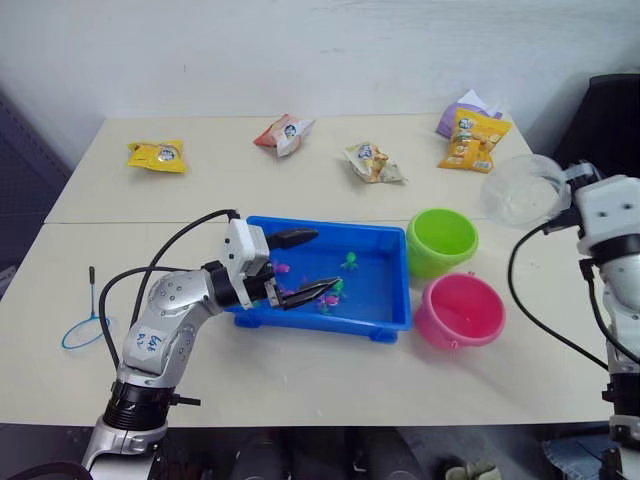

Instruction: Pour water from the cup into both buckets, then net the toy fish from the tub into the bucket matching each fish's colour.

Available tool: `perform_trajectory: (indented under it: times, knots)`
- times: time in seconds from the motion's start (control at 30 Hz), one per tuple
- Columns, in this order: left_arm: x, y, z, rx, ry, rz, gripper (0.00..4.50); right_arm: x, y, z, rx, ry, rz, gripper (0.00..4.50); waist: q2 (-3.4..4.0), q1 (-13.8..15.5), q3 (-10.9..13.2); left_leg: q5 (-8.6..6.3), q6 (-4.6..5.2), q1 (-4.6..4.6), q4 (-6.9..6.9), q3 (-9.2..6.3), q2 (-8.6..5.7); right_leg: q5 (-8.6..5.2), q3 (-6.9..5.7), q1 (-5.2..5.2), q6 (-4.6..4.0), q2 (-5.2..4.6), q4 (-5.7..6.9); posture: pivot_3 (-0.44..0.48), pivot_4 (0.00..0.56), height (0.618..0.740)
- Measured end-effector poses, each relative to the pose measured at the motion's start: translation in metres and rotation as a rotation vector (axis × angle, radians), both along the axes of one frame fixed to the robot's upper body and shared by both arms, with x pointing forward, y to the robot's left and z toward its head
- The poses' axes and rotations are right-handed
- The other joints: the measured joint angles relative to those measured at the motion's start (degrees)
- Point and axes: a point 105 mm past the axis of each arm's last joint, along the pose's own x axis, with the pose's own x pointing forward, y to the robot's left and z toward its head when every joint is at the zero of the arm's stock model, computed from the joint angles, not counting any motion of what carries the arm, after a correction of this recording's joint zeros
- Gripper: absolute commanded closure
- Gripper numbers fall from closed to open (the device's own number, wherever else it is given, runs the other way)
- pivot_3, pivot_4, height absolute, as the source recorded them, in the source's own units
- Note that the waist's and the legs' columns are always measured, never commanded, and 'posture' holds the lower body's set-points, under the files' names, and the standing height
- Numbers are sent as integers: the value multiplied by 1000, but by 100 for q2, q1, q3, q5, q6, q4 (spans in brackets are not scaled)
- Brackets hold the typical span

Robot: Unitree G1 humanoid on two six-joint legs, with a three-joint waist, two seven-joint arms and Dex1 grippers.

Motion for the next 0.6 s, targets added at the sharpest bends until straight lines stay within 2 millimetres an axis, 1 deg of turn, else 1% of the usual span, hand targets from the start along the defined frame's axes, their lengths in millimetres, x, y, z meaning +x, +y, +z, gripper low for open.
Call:
perform_trajectory:
  times: [0.03, 0.07, 0.1, 0.17, 0.23, 0.3, 0.37, 0.47, 0.53, 0.6]
  knots:
    - [0, 0, 0, 0, 1, -2, 0, -1, -2, -2, 39, 6, 2, 4469, 0, 1, 0, 0, 0, 0, 0, -1, 0, 0, 0, 0, 0, 0, 0, 0, 150, 739]
    - [-1, 0, 0, 0, 4, -7, 0, -4, -8, -8, 119, 25, 8, 4469, 0, 1, 0, 0, 1, 0, 0, 0, -1, 0, 0, 0, 0, -1, 0, 0, 150, 739]
    - [-2, -1, -1, -2, 12, -22, 0, -10, -14, -18, 261, 47, 20, 4469, 0, 2, 0, -1, 1, 0, 0, -2, 1, 0, 0, 1, 0, -1, 0, 0, 150, 739]
    - [-5, -3, -1, -2, 23, -47, 0, -18, -26, -33, 423, 61, -7, 4469, 1, 2, 0, -1, 2, 0, -2, -2, 0, 0, 0, 1, 0, -1, 0, 0, 150, 739]
    - [-7, -4, -1, -2, 33, -65, 0, -26, -35, -49, 547, 75, -38, 4469, 1, 1, 0, -1, 1, 0, -2, -2, -1, 0, 0, 0, 0, -1, 0, 0, 150, 739]
    - [-8, -4, -1, 1, 31, -73, 0, -31, -38, -64, 625, 102, -54, 4469, 1, -17, 0, -1, 1, 1, -3, 0, 0, 0, 3, 0, 0, 2, 0, 0, 150, 739]
    - [-10, -6, -2, 9, 33, -91, 0, -33, -38, -81, 671, 136, -65, 4469, 2, -32, -1, -1, 1, 4, -4, 2, 0, 0, 6, 0, 0, 3, 0, 0, 150, 739]
    - [-12, -8, -4, 18, 36, -114, 0, -32, -35, -98, 690, 169, -83, 4469, 2, -36, -1, -1, 1, 4, -3, 3, 0, 0, 6, 0, 0, 4, 1, 0, 150, 739]
    - [-12, -8, -4, 19, 37, -114, 0, -31, -33, -105, 697, 179, -90, 4469, 2, -32, -1, -1, 1, 4, -4, 3, -1, 0, 7, 0, 0, 3, 1, 0, 150, 739]
    - [-12, -9, -4, 16, 39, -113, 0, -32, -30, -119, 725, 193, -97, 4469, 2, -21, -1, -1, 1, 3, -3, 3, -1, 0, 6, 0, 0, 3, 0, 0, 150, 739]
